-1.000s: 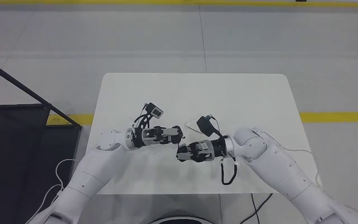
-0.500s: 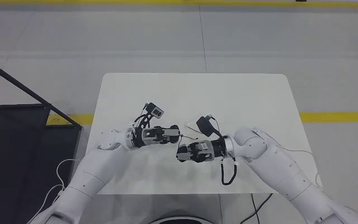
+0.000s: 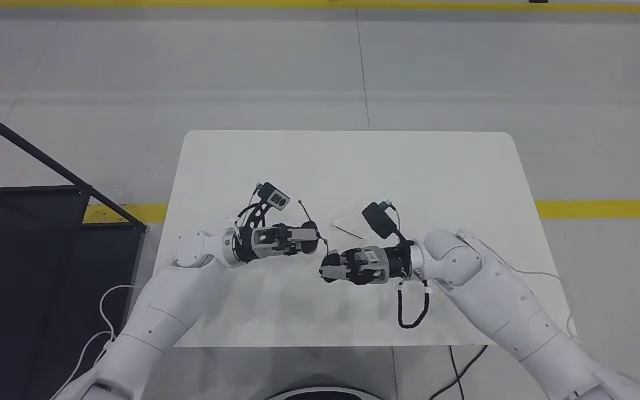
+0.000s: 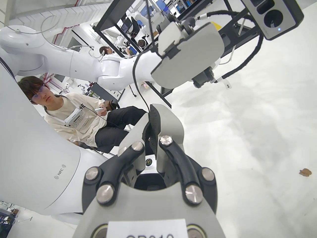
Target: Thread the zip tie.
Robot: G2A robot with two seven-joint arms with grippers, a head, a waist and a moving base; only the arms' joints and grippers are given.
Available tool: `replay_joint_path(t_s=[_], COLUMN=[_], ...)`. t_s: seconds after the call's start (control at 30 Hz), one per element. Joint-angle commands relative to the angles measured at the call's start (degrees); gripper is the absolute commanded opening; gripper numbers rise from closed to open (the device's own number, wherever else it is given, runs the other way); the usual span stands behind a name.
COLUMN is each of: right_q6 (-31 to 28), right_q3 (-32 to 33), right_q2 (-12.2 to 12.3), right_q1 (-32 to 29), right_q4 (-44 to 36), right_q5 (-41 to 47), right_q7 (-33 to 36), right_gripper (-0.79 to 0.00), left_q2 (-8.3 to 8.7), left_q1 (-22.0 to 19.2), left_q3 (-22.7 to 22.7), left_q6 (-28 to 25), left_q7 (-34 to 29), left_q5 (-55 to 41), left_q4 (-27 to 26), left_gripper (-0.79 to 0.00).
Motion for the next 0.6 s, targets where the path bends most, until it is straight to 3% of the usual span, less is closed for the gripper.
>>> replay_joint_path(t_s=[0.0, 0.57], right_q6=[0.05, 0.05], right_q3=[0.64, 6.33], right_q2=[0.21, 1.88], right_q1=[-0.52, -5.0], right_q4=[-0.7, -4.94], right_q5=[0.58, 2.75], right_q7=[0.06, 0.06], right_gripper=[-0.785, -0.785], left_q2=[-0.01, -0.3], left_q1=[0.09, 0.25], left_q3=[-0.3, -0.73], left_q6=[-0.03, -0.2], left_q7=[0.04, 0.2], left_q5=[0.14, 4.61], left_q4=[0.14, 1.49], left_gripper=[-0.785, -0.785])
